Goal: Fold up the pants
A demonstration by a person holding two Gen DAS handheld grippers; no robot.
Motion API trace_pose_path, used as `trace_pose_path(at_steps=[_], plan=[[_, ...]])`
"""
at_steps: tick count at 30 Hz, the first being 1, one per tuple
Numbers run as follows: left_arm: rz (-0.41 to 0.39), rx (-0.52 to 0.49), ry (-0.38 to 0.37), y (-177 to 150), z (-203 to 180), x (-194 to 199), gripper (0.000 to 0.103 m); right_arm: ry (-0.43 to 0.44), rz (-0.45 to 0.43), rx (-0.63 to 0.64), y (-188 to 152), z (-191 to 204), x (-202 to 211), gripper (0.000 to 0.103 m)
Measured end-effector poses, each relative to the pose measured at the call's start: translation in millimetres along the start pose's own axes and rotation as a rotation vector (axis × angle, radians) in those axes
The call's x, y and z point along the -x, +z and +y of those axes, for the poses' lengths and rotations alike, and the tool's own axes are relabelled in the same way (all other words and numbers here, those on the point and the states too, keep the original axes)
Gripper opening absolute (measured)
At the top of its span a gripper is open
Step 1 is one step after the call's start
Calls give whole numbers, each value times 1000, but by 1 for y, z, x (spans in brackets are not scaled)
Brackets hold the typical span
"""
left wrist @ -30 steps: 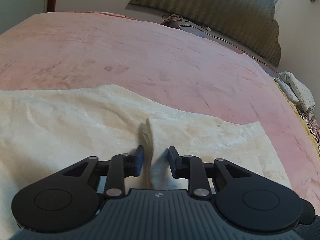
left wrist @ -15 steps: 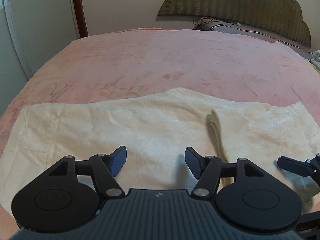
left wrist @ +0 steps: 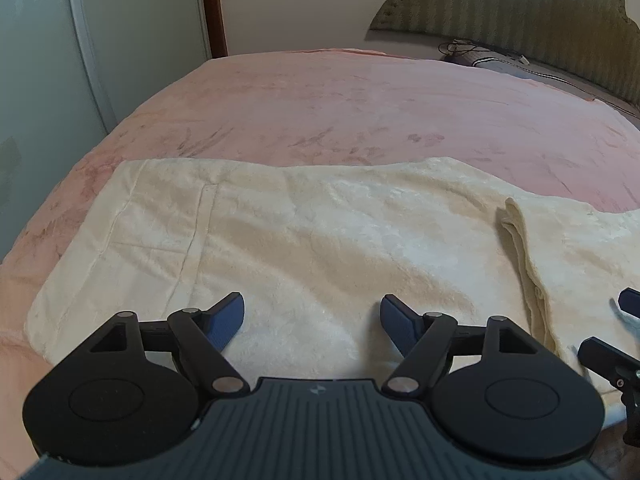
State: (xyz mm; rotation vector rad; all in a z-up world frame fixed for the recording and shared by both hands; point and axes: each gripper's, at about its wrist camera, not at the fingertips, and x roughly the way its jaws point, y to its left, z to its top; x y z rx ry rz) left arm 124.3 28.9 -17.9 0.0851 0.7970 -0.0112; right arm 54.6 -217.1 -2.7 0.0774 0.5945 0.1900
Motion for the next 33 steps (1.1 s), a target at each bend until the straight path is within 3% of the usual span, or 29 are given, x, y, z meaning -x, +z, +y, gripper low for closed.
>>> trace_pose_path(at_steps=[7, 11, 17, 19, 24, 28, 33], plan=[[-4, 1, 6, -2, 4, 0, 84, -13, 10, -37, 1, -4, -1, 82], [-4, 9, -4, -2, 11, 5, 84, 29, -17, -6, 9, 9, 6, 82], [-38, 96, 17, -12, 68, 39, 84, 165, -79, 212, 31, 72, 7, 81], [-35, 175, 41, -16, 97, 50, 84, 236, -67, 318, 33, 101, 1, 75], [-8, 371, 61, -28, 160, 67, 82, 393, -37, 545, 31, 172, -19, 73], [38, 498, -12, -36, 187, 64, 82, 345, -74, 798, 14, 223, -33, 72], [95, 579, -164, -44, 189, 46, 83, 222, -43, 961, -12, 247, -50, 72]])
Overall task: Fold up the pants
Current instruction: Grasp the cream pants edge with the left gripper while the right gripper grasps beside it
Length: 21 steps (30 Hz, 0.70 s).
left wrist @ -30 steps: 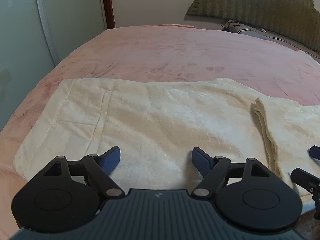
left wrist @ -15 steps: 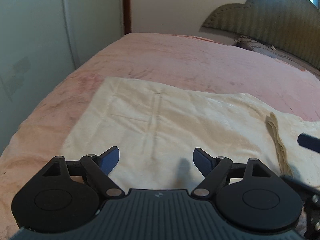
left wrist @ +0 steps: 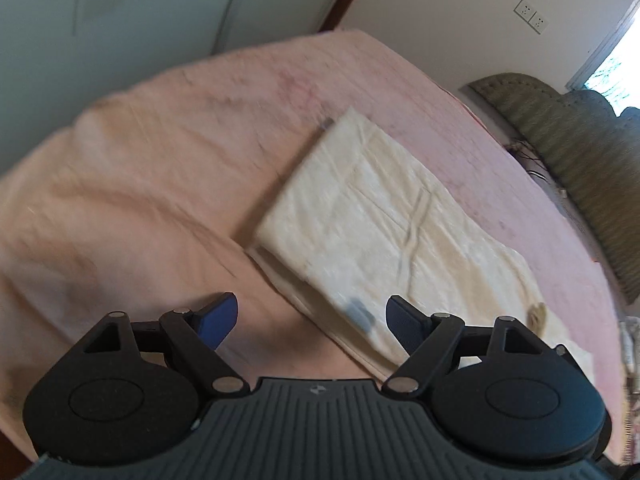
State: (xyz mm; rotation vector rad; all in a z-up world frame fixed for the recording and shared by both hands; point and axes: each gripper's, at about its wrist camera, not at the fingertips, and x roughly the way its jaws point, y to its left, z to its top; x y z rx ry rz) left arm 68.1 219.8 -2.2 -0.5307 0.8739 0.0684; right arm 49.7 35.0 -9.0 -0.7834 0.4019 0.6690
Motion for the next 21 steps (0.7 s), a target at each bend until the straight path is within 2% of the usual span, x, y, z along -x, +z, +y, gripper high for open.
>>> trace_pose_path(at_steps=[3, 5, 7, 8, 9, 10, 11, 13, 18, 19, 21], plan=[[-6, 10, -17, -4, -4, -5, 87, -63, 3, 104, 3, 13, -3, 72], [1, 67, -76, -4, -1, -7, 90, -91, -1, 167, 5, 20, -8, 69], [28, 139, -155, -3, 4, -11, 93, -96, -7, 203, 6, 24, -16, 45], [47, 185, -200, -2, 7, -17, 93, -88, -10, 210, 7, 25, -20, 40], [60, 227, -233, -1, 10, -22, 94, -84, -12, 217, 8, 27, -24, 28], [64, 261, -248, 0, 12, -26, 95, -82, -14, 224, 9, 28, -27, 20], [60, 286, -258, 1, 13, -28, 97, -85, -22, 225, 9, 27, -27, 17], [58, 333, -290, 4, 16, -33, 98, -73, -54, 153, 13, 15, -22, 12], [56, 423, -336, 22, 18, -52, 98, 36, -110, -224, 15, -51, -2, 11], [49, 417, -332, 27, 16, -56, 98, 63, -115, -274, 13, -60, 0, 11], [44, 383, -308, 37, 9, -65, 97, 178, -108, -367, 9, -76, 3, 11]])
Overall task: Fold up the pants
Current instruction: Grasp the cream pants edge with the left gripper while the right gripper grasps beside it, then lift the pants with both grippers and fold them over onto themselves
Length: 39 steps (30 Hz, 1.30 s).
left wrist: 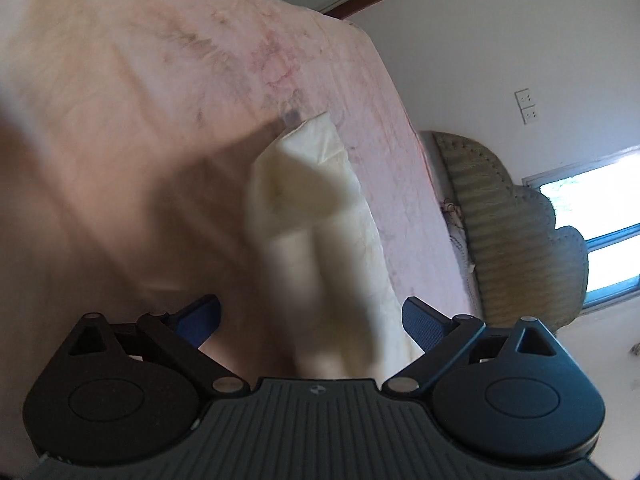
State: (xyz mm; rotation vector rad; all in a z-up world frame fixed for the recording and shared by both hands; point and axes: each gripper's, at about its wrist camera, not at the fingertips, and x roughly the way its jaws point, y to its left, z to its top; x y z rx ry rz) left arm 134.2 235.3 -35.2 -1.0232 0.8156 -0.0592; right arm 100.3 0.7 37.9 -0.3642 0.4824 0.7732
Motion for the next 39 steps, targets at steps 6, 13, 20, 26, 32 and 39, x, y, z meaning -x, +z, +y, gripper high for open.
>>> trace_pose_path(at_steps=[6, 13, 20, 26, 32, 39], plan=[[-31, -55, 44, 10, -12, -15, 89, 142, -24, -271, 0, -56, 10, 12], [-131, -259, 240, -2, -28, -12, 24, 37, 197, -240, -32, -70, -51, 12], [-297, -585, 317, -51, -88, 9, 14, 48, 81, -251, -11, -76, -41, 12], [-315, -724, 184, -97, -143, 31, 14, 56, -13, -324, -7, -95, -14, 13], [-277, -810, 90, -152, -185, 20, 15, -31, -135, -343, -19, -117, 55, 13], [-217, -934, -12, -213, -231, -5, 17, -90, -224, -465, -67, -159, 123, 13]])
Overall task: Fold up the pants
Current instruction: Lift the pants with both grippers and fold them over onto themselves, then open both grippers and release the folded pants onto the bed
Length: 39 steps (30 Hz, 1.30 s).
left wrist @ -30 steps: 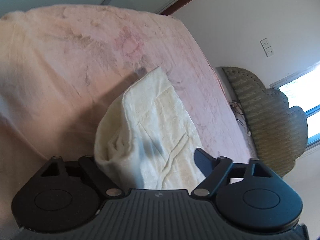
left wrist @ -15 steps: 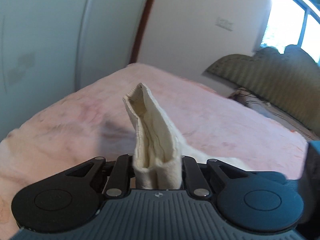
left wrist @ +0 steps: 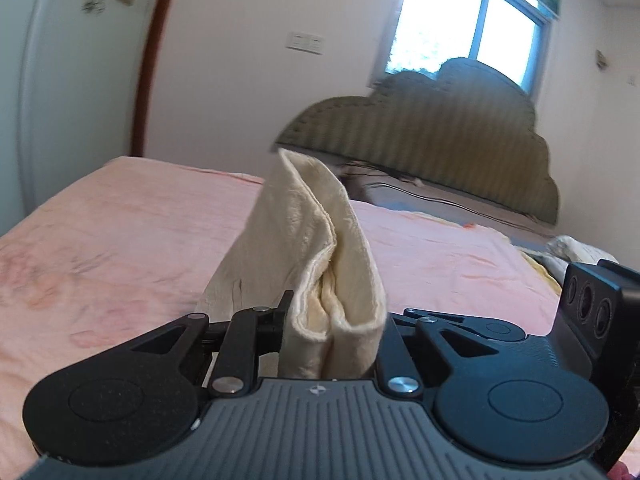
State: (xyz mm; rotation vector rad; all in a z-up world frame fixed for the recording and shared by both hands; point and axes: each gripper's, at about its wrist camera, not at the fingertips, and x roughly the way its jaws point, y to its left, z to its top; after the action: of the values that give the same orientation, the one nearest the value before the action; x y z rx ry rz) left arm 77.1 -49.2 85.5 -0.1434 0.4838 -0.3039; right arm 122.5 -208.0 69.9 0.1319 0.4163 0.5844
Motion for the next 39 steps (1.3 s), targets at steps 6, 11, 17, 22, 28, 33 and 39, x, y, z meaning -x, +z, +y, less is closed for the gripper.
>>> trace_pose_path(at_steps=[6, 11, 17, 22, 28, 33, 39], plan=[[44, -102, -90, -14, -64, -30, 21, -88, -49, -86, -23, -55, 46, 13], [46, -186, -121, -41, -116, -52, 22, -174, -64, -155, -39, -87, 80, 13], [140, -205, -176, -60, -148, -75, 22, -245, -25, -231, -60, -117, 104, 13], [202, -237, -191, -80, -158, -82, 25, -259, 8, -291, -81, -130, 109, 13], [292, -232, -255, -92, -158, -96, 36, -304, 69, -355, -99, -136, 117, 14], [327, -210, -277, -96, -157, -103, 41, -410, 70, -381, -116, -130, 154, 15], [298, -94, -491, -75, -139, -83, 69, -637, 48, -391, -125, -122, 199, 21]])
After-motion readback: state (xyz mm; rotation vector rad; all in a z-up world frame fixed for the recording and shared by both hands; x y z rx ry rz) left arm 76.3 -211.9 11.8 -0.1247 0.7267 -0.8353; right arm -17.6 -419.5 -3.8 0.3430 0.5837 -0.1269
